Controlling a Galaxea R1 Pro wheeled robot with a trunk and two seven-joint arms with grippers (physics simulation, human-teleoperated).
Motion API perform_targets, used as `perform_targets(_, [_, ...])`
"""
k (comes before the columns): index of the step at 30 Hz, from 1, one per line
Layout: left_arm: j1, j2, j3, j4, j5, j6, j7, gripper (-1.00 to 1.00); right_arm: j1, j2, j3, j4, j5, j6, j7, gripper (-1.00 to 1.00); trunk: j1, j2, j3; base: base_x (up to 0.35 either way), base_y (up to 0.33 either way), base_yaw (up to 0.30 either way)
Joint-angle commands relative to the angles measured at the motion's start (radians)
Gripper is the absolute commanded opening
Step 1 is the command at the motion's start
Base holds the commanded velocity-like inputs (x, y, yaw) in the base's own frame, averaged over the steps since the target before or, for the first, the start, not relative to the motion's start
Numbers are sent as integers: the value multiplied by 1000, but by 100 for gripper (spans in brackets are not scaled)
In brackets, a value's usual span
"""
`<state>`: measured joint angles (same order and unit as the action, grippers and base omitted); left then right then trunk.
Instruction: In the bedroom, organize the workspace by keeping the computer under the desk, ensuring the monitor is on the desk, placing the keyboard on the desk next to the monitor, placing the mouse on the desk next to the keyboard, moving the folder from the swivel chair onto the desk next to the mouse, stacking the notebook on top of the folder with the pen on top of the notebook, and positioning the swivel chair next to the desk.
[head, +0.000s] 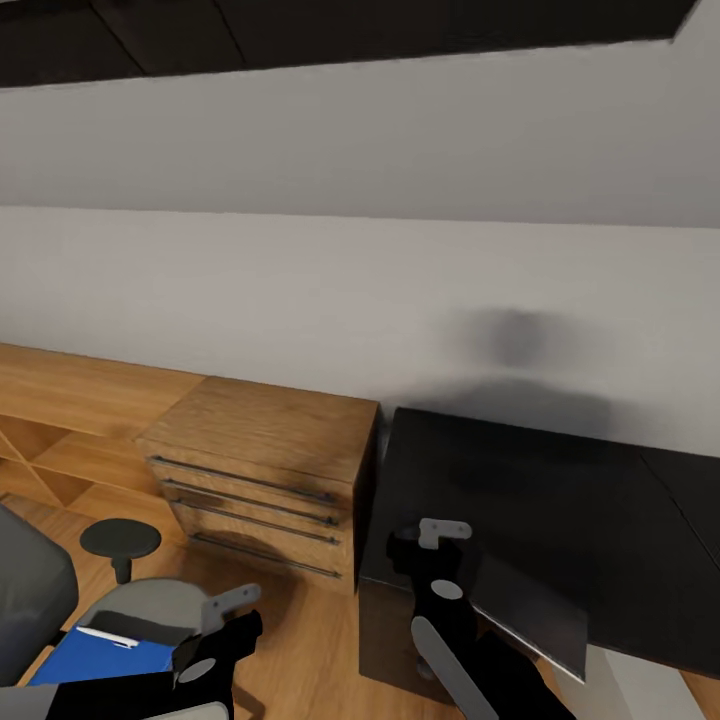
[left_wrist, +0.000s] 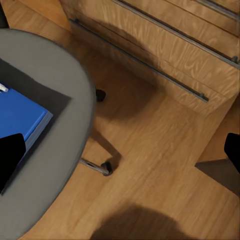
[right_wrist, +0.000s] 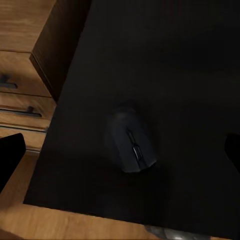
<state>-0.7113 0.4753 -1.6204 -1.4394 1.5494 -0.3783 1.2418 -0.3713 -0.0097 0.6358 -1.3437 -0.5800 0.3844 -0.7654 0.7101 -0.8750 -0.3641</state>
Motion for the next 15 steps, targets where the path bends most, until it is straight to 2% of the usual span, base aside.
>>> perform_targets(1, [-2, 0, -3, -2, 3, -5, 0, 100, -1, -2, 3, 4, -5, 5, -4, 100, 1, -1, -1, 243, 0, 0])
perform_targets(5, [-2, 0, -3, -3, 4, -4, -14, 100, -1, -2, 1, 26, -5, 5, 1, 100, 1, -1, -1, 246, 0, 0])
perform_targets(15, [-2, -3, -3, -3, 6, -4, -31, 100, -2, -3, -5, 83, -3, 5, 4, 100, 1, -1, -1, 97, 0, 0])
